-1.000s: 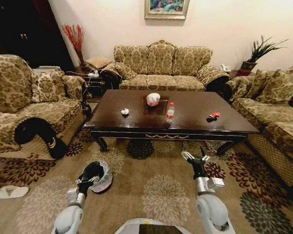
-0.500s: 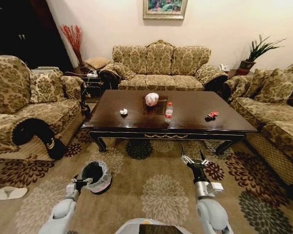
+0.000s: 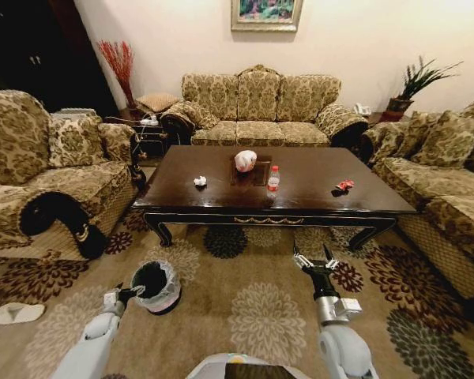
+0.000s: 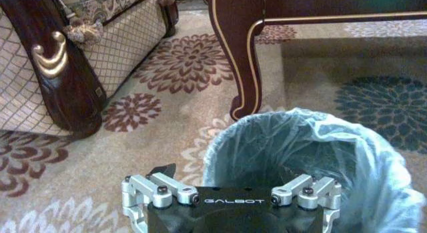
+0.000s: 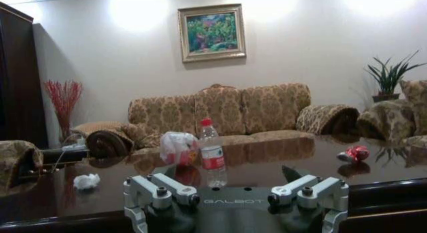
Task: Move to the front of the table and place the trash on the table into the trash bin.
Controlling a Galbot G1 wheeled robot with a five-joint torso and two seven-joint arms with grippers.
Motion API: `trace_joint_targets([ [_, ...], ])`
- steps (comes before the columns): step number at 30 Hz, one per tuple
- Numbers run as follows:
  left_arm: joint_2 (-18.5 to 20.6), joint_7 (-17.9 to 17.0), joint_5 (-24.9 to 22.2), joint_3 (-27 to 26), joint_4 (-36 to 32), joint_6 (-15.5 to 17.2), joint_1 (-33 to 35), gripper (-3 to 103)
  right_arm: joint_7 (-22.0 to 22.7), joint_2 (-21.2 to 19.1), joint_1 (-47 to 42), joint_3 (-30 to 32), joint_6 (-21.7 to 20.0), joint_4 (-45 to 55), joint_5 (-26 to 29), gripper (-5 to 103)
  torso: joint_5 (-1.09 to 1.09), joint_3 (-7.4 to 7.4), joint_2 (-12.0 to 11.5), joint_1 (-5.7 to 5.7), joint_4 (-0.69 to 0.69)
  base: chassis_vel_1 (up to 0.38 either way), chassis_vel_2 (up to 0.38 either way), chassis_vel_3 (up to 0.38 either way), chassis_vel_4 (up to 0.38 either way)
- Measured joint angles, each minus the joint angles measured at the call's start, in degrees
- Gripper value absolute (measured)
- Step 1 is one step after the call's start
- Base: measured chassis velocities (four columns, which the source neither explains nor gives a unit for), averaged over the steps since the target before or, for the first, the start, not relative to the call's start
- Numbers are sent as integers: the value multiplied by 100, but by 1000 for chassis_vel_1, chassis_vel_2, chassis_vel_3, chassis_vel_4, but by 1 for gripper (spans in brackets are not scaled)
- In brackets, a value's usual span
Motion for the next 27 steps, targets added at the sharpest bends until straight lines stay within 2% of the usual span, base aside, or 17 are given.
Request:
trace_joint_targets([
  [8, 40, 95, 94, 402, 602, -63, -552, 100, 82, -83, -23, 26, 5, 46, 158, 100, -4, 0, 0, 0, 0, 134, 118, -132, -129],
  [13, 35, 254, 454, 606, 843, 62, -821, 100, 110, -109, -71, 86, 60, 51, 190, 100, -2, 0, 0, 0, 2, 56, 62, -58, -52],
  [15, 34, 404, 801, 777, 1111, 21, -1069, 103, 189, -108, -91, 101, 31, 41, 198, 100, 3, 0, 0, 0, 1, -1, -52, 2, 28],
  [16, 34, 404, 801, 777, 1111, 21, -1069, 103, 189, -108, -91, 101, 31, 41, 198, 100, 3, 0, 0, 0, 1, -9, -52, 6, 33],
  [17, 31, 413, 999, 842, 1247, -32, -1178, 103, 204, -107, -99, 103, 15, 41, 201, 100, 2, 0, 0, 0, -1, 0, 0, 0, 0],
  [21, -4, 349, 1644, 971, 1601, 5, -1506, 97, 214, -107, -146, 123, -4, 40, 193, 100, -1, 0, 0, 0, -1, 0, 0, 0, 0],
  [22, -4, 349, 1644, 971, 1601, 5, -1506, 97, 214, -107, -146, 123, -4, 40, 193, 100, -1, 0, 0, 0, -1, 0, 0, 0, 0],
  [24, -19, 229, 1686, 1003, 1631, 151, -1570, 89, 214, -96, -163, 130, 0, 32, 192, 100, -3, 0, 0, 0, 0, 0, 0, 0, 0],
  [25, -12, 201, 1705, 1036, 1617, 365, -1588, 84, 222, -73, -173, 131, 3, 28, 195, 100, -2, 0, 0, 0, 0, 0, 0, 0, 0],
  [26, -12, 201, 1705, 1036, 1617, 365, -1588, 84, 222, -73, -173, 131, 3, 28, 195, 100, -2, 0, 0, 0, 0, 0, 0, 0, 0],
  [27, -3, 210, 1728, 1053, 1605, 477, -1591, 78, 226, -62, -177, 131, 4, 23, 196, 100, -2, 0, 0, 0, 0, 0, 0, 0, 0],
])
